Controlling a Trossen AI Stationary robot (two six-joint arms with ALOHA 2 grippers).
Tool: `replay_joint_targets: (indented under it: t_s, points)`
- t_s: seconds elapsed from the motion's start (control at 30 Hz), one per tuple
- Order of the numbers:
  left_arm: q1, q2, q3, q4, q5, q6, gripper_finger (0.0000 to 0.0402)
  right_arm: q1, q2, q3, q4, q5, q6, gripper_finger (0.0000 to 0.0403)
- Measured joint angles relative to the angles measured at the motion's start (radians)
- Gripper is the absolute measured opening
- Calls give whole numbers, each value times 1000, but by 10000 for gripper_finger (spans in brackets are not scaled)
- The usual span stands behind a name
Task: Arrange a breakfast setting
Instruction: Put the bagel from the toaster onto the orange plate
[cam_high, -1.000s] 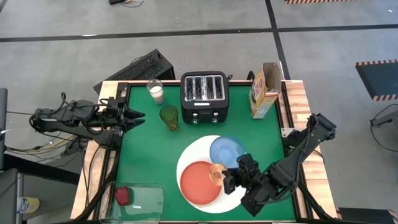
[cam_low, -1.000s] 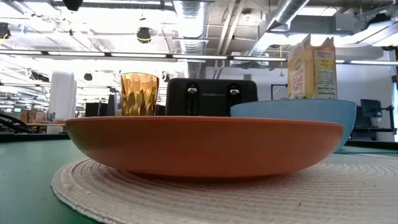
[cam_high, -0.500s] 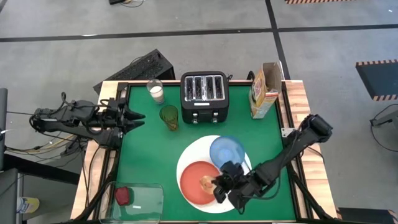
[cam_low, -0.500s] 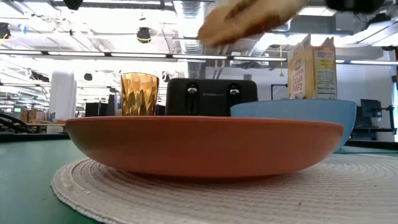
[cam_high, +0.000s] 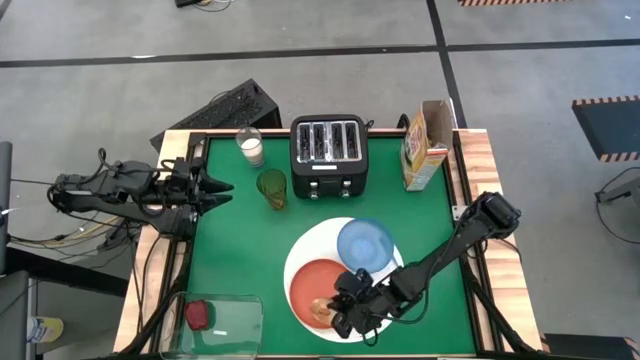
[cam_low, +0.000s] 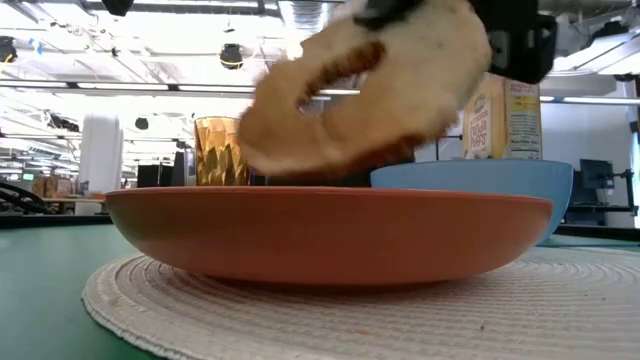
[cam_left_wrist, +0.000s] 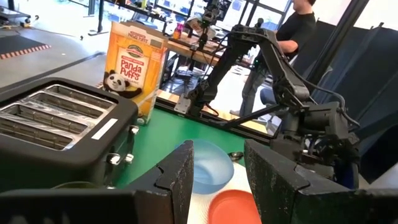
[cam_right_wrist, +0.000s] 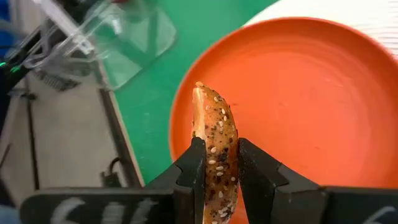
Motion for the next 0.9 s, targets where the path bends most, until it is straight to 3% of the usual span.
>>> replay_joint_targets:
  t_s: [0.53,0.9]
  points:
    - [0,0,0,-4,-1,-9,128,-92,-1,-3,-26,-204,-137,98]
    - [0,0,0,-4,-1,-13,128,-104,-1,-17,-28,-213,-155,98]
